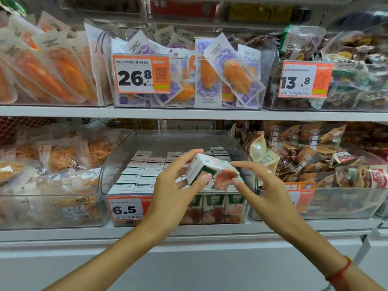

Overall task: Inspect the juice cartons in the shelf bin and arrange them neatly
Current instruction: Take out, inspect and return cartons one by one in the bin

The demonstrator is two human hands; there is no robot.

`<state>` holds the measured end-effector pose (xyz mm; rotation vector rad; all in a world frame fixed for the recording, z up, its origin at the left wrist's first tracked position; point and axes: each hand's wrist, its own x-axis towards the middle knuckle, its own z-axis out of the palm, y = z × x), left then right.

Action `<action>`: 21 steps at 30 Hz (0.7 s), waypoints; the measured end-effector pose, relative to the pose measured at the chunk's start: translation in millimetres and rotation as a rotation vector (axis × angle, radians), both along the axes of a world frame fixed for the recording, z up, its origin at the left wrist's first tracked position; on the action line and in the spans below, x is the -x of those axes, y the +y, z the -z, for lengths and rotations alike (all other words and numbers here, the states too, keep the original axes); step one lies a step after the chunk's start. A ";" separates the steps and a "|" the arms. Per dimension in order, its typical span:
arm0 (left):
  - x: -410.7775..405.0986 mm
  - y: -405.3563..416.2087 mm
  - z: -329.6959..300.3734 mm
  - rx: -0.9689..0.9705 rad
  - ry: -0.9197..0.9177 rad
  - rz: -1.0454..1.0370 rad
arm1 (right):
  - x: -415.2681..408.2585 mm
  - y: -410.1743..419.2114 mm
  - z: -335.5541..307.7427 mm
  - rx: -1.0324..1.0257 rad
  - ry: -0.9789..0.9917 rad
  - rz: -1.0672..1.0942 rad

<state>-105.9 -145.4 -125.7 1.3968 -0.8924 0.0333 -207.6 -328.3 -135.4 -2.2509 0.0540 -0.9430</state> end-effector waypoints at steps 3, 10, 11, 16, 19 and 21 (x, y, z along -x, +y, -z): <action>-18.5 -25.4 -4.5 0.047 -0.008 -0.059 | -8.2 -30.9 9.1 0.333 0.027 0.328; -65.2 -100.2 2.5 -0.032 0.045 -0.150 | -21.7 -55.6 35.9 0.670 0.048 0.517; -70.5 -108.5 4.5 -0.059 0.045 -0.152 | -23.3 -55.6 37.2 0.669 0.035 0.526; -94.9 -121.8 14.0 -0.262 -0.036 -0.103 | -28.0 -58.0 42.7 0.695 -0.043 0.565; -102.9 -120.8 3.7 -0.423 -0.176 -0.002 | -29.7 -57.5 43.0 0.699 -0.083 0.578; -105.9 -125.1 -9.2 -0.562 -0.255 0.024 | -30.2 -57.1 42.8 0.698 -0.087 0.583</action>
